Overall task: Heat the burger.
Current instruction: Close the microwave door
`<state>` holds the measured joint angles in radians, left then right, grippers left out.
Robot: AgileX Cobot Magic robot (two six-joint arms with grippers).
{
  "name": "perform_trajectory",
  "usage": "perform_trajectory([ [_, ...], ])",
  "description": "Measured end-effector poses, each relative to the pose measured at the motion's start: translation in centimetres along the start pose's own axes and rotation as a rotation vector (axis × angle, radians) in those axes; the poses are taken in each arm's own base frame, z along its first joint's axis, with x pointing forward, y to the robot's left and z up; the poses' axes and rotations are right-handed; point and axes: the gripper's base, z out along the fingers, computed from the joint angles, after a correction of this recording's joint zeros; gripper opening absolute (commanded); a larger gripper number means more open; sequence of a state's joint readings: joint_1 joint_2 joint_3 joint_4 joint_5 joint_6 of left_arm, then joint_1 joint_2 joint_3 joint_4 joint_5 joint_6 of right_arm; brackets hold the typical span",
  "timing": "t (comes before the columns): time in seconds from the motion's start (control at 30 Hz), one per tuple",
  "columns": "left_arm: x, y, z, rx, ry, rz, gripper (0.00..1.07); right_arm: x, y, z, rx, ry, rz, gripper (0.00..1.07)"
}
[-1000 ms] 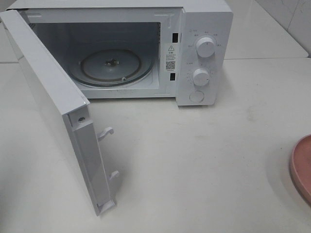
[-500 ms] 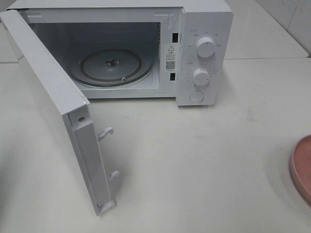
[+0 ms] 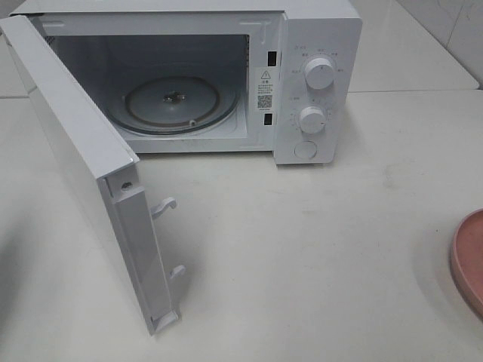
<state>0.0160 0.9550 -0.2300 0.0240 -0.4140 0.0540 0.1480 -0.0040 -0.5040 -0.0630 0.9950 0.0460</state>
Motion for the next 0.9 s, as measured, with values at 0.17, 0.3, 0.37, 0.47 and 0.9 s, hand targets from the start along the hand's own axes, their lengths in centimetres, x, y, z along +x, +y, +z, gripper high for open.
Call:
perform_trajectory([
  [0.17, 1.0, -0.5, 1.3, 0.051, 0.042, 0.012, 0.00, 0.0, 0.0, 0.0, 0.000, 0.000, 0.000, 0.76],
  [0.3, 1.6, -0.9, 2.1, 0.088, 0.056, 0.003, 0.00, 0.0, 0.0, 0.0, 0.000, 0.000, 0.000, 0.76],
  [0.37, 1.9, -1.7, 2.6, 0.139, 0.054, 0.024, 0.00, 0.0, 0.0, 0.0, 0.000, 0.000, 0.000, 0.76],
  [0.47, 2.2, -2.6, 3.0, 0.192, 0.054, 0.036, 0.00, 0.0, 0.0, 0.0, 0.000, 0.000, 0.000, 0.76],
  [0.9, 3.2, -6.6, 4.9, 0.381, 0.033, 0.062, 0.00, 0.0, 0.0, 0.0, 0.000, 0.000, 0.000, 0.76],
])
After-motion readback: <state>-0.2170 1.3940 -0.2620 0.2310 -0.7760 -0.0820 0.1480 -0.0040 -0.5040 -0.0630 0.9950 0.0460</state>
